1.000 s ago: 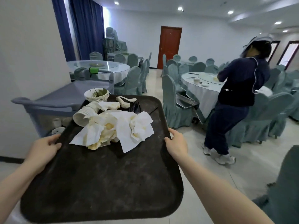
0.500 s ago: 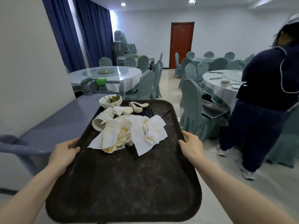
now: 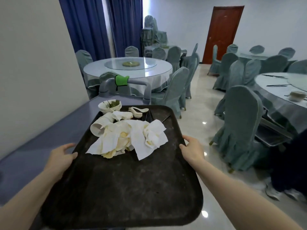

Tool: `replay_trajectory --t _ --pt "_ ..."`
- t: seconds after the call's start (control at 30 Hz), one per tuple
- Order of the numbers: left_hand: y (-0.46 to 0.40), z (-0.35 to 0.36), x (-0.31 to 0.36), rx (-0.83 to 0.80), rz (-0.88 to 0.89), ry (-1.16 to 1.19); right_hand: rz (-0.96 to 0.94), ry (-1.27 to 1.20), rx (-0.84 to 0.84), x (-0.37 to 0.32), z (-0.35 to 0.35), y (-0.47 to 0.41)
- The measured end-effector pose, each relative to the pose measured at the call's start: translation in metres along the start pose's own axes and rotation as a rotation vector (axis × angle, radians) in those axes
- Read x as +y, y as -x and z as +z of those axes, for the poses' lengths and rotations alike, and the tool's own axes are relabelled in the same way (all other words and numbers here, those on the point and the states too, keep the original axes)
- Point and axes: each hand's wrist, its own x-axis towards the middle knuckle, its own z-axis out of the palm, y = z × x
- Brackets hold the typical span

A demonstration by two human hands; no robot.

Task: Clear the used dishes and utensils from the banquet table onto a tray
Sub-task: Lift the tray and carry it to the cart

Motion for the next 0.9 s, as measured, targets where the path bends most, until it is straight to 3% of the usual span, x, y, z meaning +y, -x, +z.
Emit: replay_trajectory --t 0.13,0.43,0.77,0.9 --pt "-0.072 0.017 -0.013 0.024 -0.057 -0.025 0.02 0.021 -0.036 -0.017 0.052 -0.074" --pt "-0.144 0.02 -0.043 0.109 -0.169 -0.073 -0.022 0.061 -0.139 -0.058 0.132 -0.173" --pt "-0.181 0.017 -0.052 0.177 -0.354 -0.077 0.007 -0.041 -0.235 -0.075 0.189 -0.212" --pt "-0.17 0.03 -0.052 0.214 -0.303 -0.049 -0.029 0.006 -0.315 -0.08 0.189 -0.22"
